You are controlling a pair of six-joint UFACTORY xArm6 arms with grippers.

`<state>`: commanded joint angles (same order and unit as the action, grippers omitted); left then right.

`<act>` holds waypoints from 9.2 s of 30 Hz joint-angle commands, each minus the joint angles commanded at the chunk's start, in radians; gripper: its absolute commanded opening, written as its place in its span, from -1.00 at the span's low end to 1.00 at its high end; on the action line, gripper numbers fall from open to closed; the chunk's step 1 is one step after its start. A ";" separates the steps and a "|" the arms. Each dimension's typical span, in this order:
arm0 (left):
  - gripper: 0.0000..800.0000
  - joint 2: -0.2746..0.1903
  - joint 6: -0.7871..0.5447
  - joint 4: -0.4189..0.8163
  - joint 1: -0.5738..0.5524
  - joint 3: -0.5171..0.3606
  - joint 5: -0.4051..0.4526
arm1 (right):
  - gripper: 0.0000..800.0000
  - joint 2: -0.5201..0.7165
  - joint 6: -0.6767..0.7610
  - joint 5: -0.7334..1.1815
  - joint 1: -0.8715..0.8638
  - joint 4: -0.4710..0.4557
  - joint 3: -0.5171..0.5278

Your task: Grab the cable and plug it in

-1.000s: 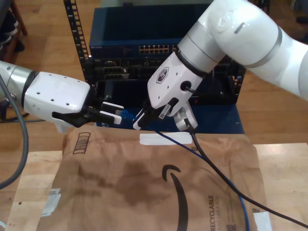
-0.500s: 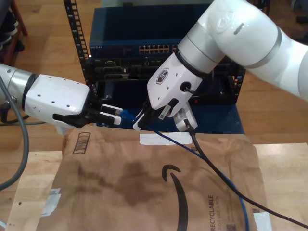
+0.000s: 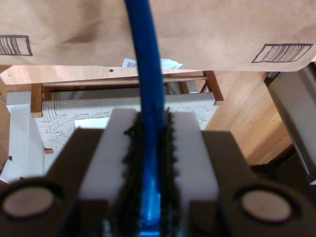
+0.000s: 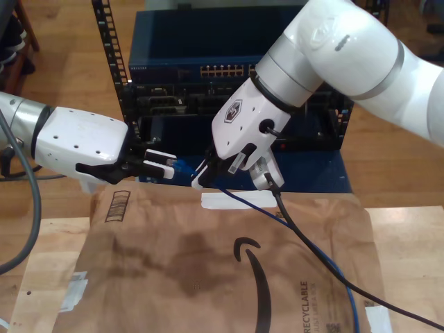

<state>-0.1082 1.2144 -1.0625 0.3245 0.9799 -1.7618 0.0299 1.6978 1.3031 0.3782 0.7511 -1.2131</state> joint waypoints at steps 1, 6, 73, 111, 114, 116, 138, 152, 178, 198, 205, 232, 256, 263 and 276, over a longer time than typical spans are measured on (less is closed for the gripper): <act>-0.57 -0.002 0.000 0.000 0.000 0.000 0.000 | -0.91 0.000 0.000 0.000 0.002 0.000 0.000; -0.62 0.000 0.000 0.000 0.002 0.000 0.000 | -0.91 -0.002 0.000 0.000 0.002 0.000 0.000; -0.99 0.365 0.342 -0.278 0.097 0.094 -0.448 | 0.93 0.508 -0.390 -0.936 0.344 -0.003 0.489; -0.98 0.331 0.342 -0.275 0.048 0.091 -0.502 | 0.02 0.506 -0.390 -0.956 0.354 0.000 0.505; -0.98 0.331 0.342 -0.275 0.048 0.089 -0.502 | -0.05 0.506 -0.390 -0.956 0.354 0.002 0.503; -0.98 0.331 0.342 -0.275 0.048 0.091 -0.502 | -0.11 0.506 -0.390 -0.956 0.354 0.002 0.505; 0.99 0.331 0.351 -0.281 0.057 0.095 -0.488 | -0.99 0.509 -0.387 -1.023 0.359 0.017 0.522; 0.99 0.264 0.348 0.135 0.207 0.279 -0.344 | -0.99 0.390 -0.390 -1.232 0.256 0.002 0.540; 0.99 -0.135 -0.506 1.063 0.839 -0.261 -0.124 | -0.99 0.137 -0.499 -2.139 0.253 0.005 0.723; 0.99 -0.275 -0.809 1.171 1.168 -0.537 0.178 | -0.99 0.035 -0.594 -2.196 0.256 0.109 0.677; 0.99 -0.347 -0.835 1.171 1.169 -0.609 0.219 | -1.00 0.015 -0.594 -2.196 0.256 0.109 0.664; 0.99 -0.476 -0.996 1.206 1.252 -0.841 0.575 | -1.00 -0.009 -0.594 -2.196 0.256 0.112 0.646; 1.00 -0.410 -1.023 1.200 1.293 -0.873 0.640 | -1.00 0.032 -0.720 -2.196 0.321 0.163 0.609; 1.00 -0.410 -1.022 1.200 1.293 -0.873 0.640 | -1.00 -0.087 -0.717 -2.266 0.347 0.192 0.549; 1.00 -0.410 -1.022 1.200 1.293 -0.873 0.640 | -1.00 -0.219 -0.710 -2.266 0.348 0.304 0.457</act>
<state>-0.5178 0.1926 0.1373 1.6180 0.1068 -1.1220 -0.1895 0.9874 -0.9632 0.7265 1.0549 -0.7559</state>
